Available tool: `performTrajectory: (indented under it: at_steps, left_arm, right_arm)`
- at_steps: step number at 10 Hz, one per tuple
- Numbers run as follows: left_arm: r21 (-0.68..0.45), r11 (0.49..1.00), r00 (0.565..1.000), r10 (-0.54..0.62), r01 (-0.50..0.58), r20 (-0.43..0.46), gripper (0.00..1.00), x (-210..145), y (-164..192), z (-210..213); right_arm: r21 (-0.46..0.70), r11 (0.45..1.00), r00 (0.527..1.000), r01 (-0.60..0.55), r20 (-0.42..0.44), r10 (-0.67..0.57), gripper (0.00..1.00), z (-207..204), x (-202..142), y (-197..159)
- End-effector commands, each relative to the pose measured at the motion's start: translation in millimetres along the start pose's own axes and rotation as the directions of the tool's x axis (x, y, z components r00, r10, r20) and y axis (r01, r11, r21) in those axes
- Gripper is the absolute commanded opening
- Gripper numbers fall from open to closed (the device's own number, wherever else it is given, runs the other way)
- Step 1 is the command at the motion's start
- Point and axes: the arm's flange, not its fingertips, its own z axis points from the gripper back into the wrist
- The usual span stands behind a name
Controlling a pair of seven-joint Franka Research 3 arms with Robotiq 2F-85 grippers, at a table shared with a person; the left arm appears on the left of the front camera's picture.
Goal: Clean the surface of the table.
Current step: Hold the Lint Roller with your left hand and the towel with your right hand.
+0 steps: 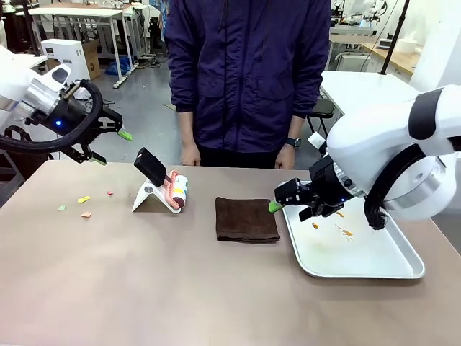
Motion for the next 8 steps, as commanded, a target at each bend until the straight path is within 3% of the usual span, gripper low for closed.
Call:
performTrajectory:
  at_steps: [1,2,3,4,8]
  left_arm:
    - [0.003,1.000,1.000,-0.009,0.009,0.002,1.00,-1,-1,-2]
    - [0.000,1.000,1.000,0.000,0.000,0.000,1.00,0,0,0]
    - [0.015,1.000,0.999,0.009,-0.010,0.047,1.00,7,-6,-6]
    - [0.008,1.000,0.999,0.016,-0.016,0.031,1.00,11,-11,-13]
    - [0.023,1.000,0.999,-0.012,0.013,-0.033,1.00,16,-22,-44]
  right_arm:
    - [-0.009,1.000,1.000,-0.013,-0.006,0.013,1.00,-4,-3,3]
    - [0.000,1.000,1.000,0.000,0.000,0.000,1.00,0,0,0]
    - [-0.088,0.994,0.998,-0.068,-0.014,0.067,1.00,-14,12,21]
    - [-0.131,0.987,0.995,-0.093,-0.033,0.089,1.00,-24,27,36]
    - [-0.286,0.956,0.991,0.069,-0.094,-0.100,1.00,-66,84,50]
